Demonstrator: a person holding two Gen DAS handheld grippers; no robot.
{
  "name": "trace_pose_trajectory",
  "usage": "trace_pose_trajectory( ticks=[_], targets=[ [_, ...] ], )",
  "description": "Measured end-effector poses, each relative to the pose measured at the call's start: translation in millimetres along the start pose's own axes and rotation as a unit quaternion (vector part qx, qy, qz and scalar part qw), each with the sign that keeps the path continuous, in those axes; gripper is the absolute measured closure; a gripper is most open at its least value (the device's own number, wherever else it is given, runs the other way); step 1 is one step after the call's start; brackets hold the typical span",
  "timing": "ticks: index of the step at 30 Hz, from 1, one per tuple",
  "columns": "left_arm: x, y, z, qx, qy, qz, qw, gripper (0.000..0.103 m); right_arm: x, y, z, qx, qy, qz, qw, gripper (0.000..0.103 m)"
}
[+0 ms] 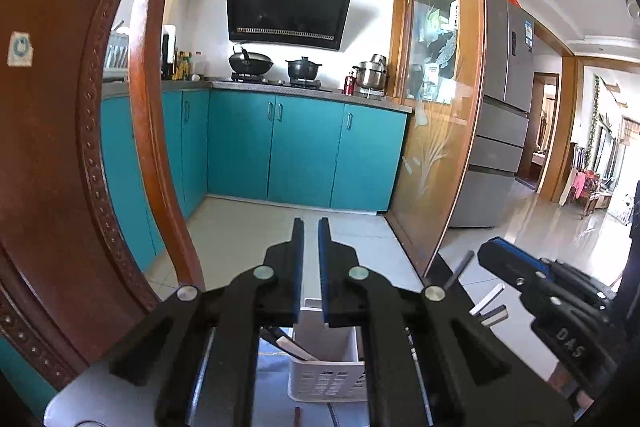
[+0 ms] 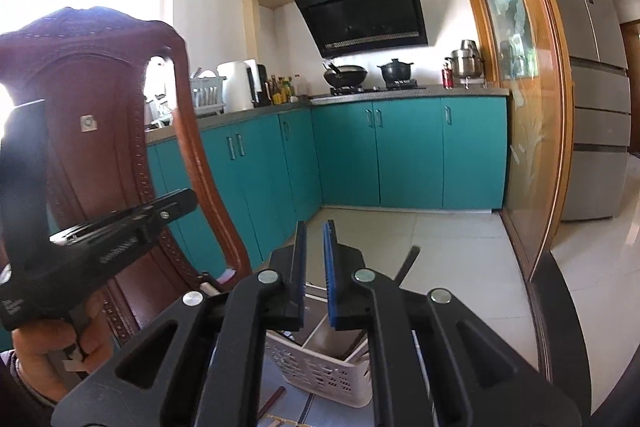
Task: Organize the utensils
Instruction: 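Open both grippers to release the chopsticks into the caddy, then grasp a light wooden chopstick with the right gripper while the left gripper grasps a red-brown chopstick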
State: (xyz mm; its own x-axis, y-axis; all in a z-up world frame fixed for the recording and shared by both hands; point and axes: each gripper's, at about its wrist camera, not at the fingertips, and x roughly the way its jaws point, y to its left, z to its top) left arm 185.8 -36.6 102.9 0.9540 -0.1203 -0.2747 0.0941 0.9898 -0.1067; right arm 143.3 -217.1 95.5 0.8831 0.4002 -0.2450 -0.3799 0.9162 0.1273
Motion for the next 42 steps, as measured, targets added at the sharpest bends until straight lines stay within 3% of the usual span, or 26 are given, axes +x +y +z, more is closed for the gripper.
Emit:
trace_pose_trajectory(
  ticks=[3,6,9,13,16,20,23,26,29,35,42],
  targets=[
    [-9,0,-4,0.010,-0.010,0.014,0.9998,0.096,-11,7,-8,0.009,0.006,0.038,0.999,0.083],
    [-17,2,-8,0.012,-0.021,0.028,0.9993,0.090,-12,18,-34,0.013,0.048,0.078,0.996,0.075],
    [-23,11,-8,-0.003,-0.024,0.031,0.9992,0.079,12,32,-90,-0.010,0.140,0.071,0.987,0.072],
    [-34,22,-15,-0.030,-0.036,0.040,0.9981,0.076,62,35,-159,0.026,0.294,0.058,0.954,0.072],
    [-43,30,-30,-0.054,-0.057,0.048,0.9958,0.067,82,42,-194,0.042,0.358,0.058,0.931,0.072],
    [-44,41,-58,-0.049,-0.057,0.083,0.9937,0.063,89,59,-214,0.018,0.375,0.048,0.925,0.072],
    [-35,51,-81,-0.042,-0.018,0.096,0.9943,0.063,96,72,-224,0.001,0.388,0.040,0.921,0.072],
    [-27,63,-101,-0.055,0.028,0.103,0.9927,0.063,99,82,-227,-0.019,0.379,0.031,0.925,0.077],
    [-23,66,-108,-0.048,0.049,0.103,0.9923,0.063,103,84,-227,-0.029,0.381,0.033,0.923,0.087],
    [-23,63,-116,-0.020,0.055,0.111,0.9922,0.062,105,72,-222,-0.051,0.387,0.042,0.920,0.092],
    [-10,58,-119,-0.015,0.075,0.108,0.9912,0.059,96,45,-216,-0.068,0.377,0.001,0.924,0.095]
  ],
)
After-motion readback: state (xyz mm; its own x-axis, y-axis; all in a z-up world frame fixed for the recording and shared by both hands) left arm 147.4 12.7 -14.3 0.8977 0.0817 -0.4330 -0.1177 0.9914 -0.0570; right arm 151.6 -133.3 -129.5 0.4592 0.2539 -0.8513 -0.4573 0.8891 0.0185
